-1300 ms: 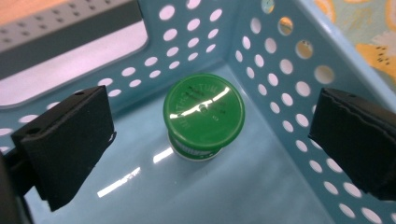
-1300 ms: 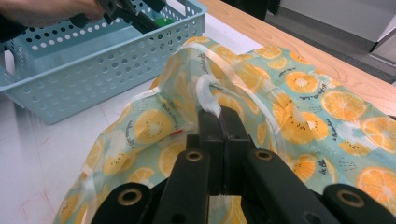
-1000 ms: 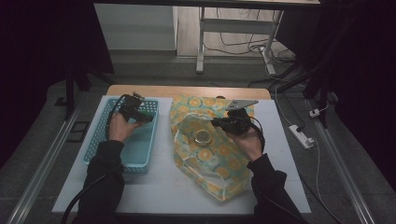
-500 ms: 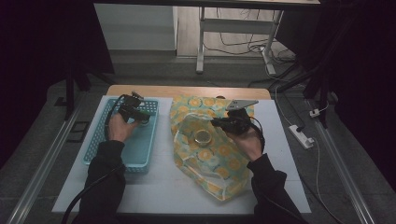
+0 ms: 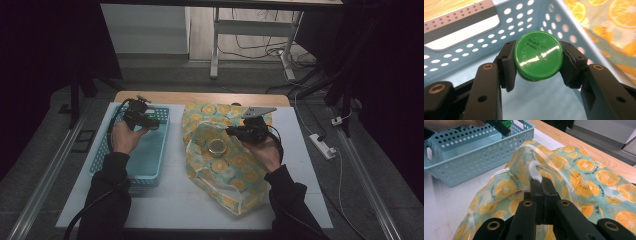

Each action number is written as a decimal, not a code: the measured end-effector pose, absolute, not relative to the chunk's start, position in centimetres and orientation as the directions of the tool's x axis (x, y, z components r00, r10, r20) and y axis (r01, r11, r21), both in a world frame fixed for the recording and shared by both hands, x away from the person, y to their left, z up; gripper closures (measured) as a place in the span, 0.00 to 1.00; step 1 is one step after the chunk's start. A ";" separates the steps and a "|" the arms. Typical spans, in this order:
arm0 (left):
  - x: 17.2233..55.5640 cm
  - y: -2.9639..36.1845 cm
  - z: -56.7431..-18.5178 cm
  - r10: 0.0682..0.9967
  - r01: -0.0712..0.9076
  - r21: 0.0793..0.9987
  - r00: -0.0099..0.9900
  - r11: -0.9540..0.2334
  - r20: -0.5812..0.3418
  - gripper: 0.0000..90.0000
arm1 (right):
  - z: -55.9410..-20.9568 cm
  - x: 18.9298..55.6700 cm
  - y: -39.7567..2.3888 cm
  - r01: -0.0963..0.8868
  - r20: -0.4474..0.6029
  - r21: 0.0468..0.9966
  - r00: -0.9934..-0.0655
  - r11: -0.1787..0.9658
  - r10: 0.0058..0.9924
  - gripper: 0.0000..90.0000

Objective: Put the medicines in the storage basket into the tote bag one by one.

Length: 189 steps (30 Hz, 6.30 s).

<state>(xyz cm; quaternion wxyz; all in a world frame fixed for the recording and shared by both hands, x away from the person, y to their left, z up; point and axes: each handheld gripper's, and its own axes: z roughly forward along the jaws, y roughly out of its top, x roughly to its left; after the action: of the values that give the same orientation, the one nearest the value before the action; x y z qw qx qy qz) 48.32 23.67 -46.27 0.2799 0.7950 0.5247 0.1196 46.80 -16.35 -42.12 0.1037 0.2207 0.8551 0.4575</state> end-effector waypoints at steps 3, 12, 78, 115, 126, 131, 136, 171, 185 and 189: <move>47.8 23.6 -46.0 0.897 0.761 0.579 0.428 -0.292 -0.110 0.57 | -42.1 46.8 -16.3 0.281 0.023 0.829 -0.881 0.483 0.472 1.00; 45.8 23.1 -45.6 0.891 0.730 0.620 0.442 -0.287 -0.107 0.57 | -42.0 46.7 -16.3 0.277 0.023 0.832 -0.882 0.480 0.470 1.00; 40.6 10.3 -42.5 0.613 0.489 0.728 0.781 -0.480 -0.120 0.57 | -42.0 46.6 -16.2 0.275 0.022 0.831 -0.885 0.484 0.465 1.00; 45.4 4.4 -45.5 0.600 0.495 0.669 0.795 -0.555 -0.091 0.57 | -41.9 46.8 -16.6 0.275 0.026 0.841 -0.880 0.466 0.474 1.00; 46.7 3.8 -46.5 0.622 0.505 0.659 0.780 -0.558 -0.070 0.57 | -42.3 47.0 -16.6 0.285 0.031 0.836 -0.877 0.468 0.479 1.00; 47.2 3.7 -47.1 0.634 0.515 0.648 0.770 -0.561 -0.063 0.57 | -42.4 47.0 -16.6 0.287 0.030 0.833 -0.877 0.472 0.480 1.00; 47.6 3.5 -47.8 0.643 0.525 0.634 0.764 -0.568 -0.056 0.57 | -42.4 47.0 -16.6 0.286 0.029 0.832 -0.878 0.476 0.478 1.00; 42.2 6.5 -45.1 0.525 0.475 0.731 0.830 -0.490 -0.188 0.19 | -42.4 46.8 -16.4 0.280 0.028 0.829 -0.885 0.484 0.464 1.00; 40.3 7.2 -45.6 0.495 0.465 0.735 0.845 -0.493 -0.202 0.04 | -42.3 46.7 -16.4 0.282 0.030 0.826 -0.887 0.488 0.461 1.00; 39.8 7.4 -45.8 0.498 0.466 0.732 0.844 -0.496 -0.199 0.01 | -42.3 46.7 -16.4 0.282 0.031 0.825 -0.887 0.489 0.460 1.00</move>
<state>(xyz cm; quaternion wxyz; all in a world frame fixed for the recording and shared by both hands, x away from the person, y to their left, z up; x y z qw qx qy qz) 39.80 7.39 -45.84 0.4172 0.8648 0.2787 0.0193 46.68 -16.38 -42.32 0.0974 0.2165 0.8574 0.4566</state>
